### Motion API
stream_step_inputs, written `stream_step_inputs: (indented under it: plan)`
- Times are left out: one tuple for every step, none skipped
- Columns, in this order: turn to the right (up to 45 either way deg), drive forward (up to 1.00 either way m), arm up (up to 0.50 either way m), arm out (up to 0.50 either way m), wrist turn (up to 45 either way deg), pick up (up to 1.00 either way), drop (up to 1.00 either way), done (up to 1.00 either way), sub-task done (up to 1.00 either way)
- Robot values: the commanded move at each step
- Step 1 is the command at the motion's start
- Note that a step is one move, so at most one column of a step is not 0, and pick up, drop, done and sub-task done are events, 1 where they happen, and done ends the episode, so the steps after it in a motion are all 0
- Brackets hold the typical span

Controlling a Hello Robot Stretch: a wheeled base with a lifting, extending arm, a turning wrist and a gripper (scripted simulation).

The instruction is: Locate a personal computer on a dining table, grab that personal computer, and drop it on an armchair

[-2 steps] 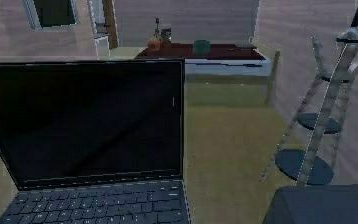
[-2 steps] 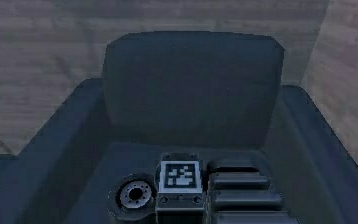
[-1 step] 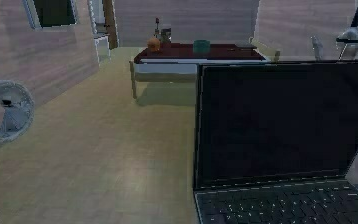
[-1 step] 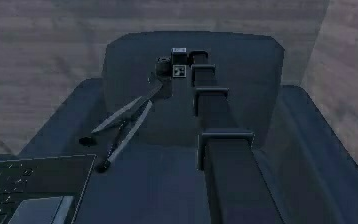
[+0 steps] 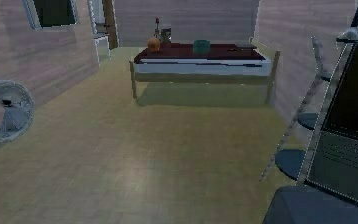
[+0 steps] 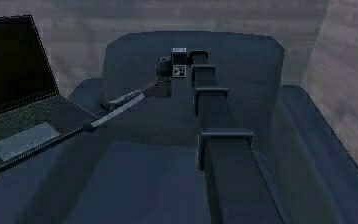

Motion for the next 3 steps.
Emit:
stream_step_inputs:
  plan:
    - [0.0,0.00,0.00,0.00,45.0,0.00,0.00,0.00,0.00]
    - [0.0,0.00,0.00,0.00,39.0,0.00,0.00,0.00,0.00]
    - [0.0,0.00,0.00,0.00,39.0,0.00,0.00,0.00,0.00]
